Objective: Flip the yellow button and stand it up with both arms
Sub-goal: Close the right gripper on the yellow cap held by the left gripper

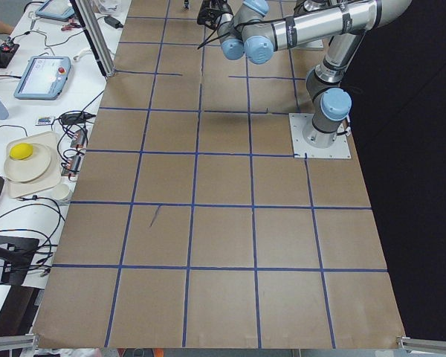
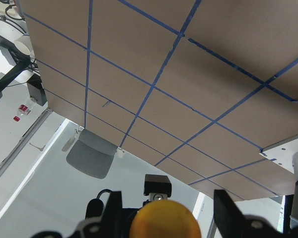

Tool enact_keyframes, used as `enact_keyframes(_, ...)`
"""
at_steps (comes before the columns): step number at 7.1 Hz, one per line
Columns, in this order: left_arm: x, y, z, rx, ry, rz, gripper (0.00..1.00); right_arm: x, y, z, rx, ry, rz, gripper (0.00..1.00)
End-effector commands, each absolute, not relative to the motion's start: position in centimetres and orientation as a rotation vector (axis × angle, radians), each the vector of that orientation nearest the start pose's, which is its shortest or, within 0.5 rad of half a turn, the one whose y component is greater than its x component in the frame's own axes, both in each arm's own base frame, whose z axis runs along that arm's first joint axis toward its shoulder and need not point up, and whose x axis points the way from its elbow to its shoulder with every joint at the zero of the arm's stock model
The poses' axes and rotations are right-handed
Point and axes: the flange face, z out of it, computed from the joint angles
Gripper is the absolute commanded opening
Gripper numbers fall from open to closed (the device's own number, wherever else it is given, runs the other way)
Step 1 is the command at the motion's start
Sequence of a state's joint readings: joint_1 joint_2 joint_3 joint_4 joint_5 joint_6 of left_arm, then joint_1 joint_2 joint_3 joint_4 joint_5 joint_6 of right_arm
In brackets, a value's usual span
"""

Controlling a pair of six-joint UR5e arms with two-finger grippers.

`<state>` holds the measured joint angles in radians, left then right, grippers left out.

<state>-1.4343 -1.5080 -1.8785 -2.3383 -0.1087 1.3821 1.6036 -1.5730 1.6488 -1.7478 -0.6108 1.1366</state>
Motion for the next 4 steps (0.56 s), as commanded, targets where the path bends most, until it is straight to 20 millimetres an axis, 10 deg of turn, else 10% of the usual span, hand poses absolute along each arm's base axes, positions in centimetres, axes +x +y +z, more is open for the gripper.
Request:
enact_keyframes(1,-17.35,-44.36,41.31,-0.106,-1.528,0.477,0.15,23.02,-48.57,51.53,1.112,1.914,0.554,0.41)
enact_keyframes(3,-17.36,-44.34,41.24,-0.103,-1.528,0.474,0.22,23.02,-48.57,51.54,1.112,1.914,0.554,0.34)
enact_keyframes(4,-17.35,-44.36,41.26,-0.099,-1.527,0.474,0.99,22.95,-48.61,51.54,1.113,1.913,0.553,0.34)
